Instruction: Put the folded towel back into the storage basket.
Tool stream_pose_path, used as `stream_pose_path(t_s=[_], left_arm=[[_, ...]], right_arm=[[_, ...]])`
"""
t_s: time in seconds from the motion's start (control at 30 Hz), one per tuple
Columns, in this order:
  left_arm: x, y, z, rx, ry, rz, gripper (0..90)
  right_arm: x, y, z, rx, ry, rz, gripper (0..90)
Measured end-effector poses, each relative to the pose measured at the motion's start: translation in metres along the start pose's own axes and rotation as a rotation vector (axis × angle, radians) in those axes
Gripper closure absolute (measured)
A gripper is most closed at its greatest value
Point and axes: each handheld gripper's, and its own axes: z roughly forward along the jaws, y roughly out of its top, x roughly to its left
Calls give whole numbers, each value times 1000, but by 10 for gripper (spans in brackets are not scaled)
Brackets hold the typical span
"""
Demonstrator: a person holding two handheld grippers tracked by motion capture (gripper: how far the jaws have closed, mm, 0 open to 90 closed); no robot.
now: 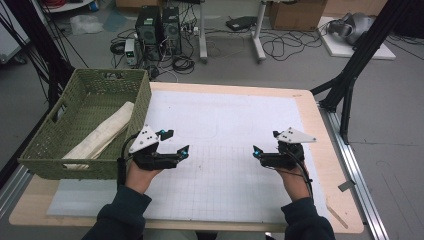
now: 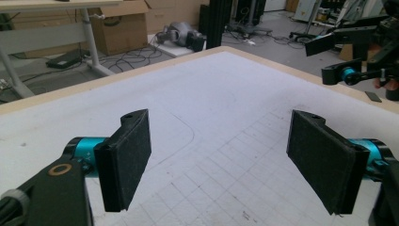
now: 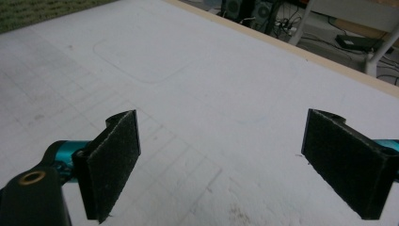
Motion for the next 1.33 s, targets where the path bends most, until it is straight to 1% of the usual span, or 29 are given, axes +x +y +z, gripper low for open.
stream_pose_path(t_s=[0.03, 0.07, 0.17, 0.2, 0.23, 0.27, 0.33, 0.43, 0.57, 0.73, 0.87, 1.1, 1.33], left_arm=[[1, -3, 2, 5, 4, -1, 227], [1, -5, 4, 19, 6, -2, 226], [1, -13, 5, 25, 14, -1, 225], [2, -16, 6, 22, 18, -3, 228], [3, -18, 6, 36, 16, -4, 228], [3, -21, 6, 34, 14, -8, 228], [4, -26, 6, 37, 15, -9, 228], [5, -31, 6, 49, 26, -3, 230], [2, -32, 5, 45, 27, -1, 230], [2, -34, 6, 62, 21, 4, 230], [2, -35, 6, 57, 26, 0, 230], [3, -34, 5, 57, 24, -1, 230], [3, -34, 5, 52, 25, -2, 230]], right_arm=[[-1, -4, -1, 0, -5, -4, 114], [-1, -8, -3, 0, -10, -1, 114], [-2, -18, -7, -3, -15, 6, 114], [-1, -19, -7, 3, -18, 5, 114], [-1, -21, -8, 6, -27, -5, 114], [0, -22, -9, 10, -28, -7, 114], [2, -23, -10, 6, -36, -21, 114], [5, -24, -12, 7, -33, -21, 114], [4, -25, -14, 3, -36, -16, 114], [3, -25, -13, 2, -36, -10, 114], [3, -25, -12, 2, -27, -2, 114], [3, -26, -13, -2, -26, 8, 114], [2, -26, -12, -2, -23, 6, 114]])
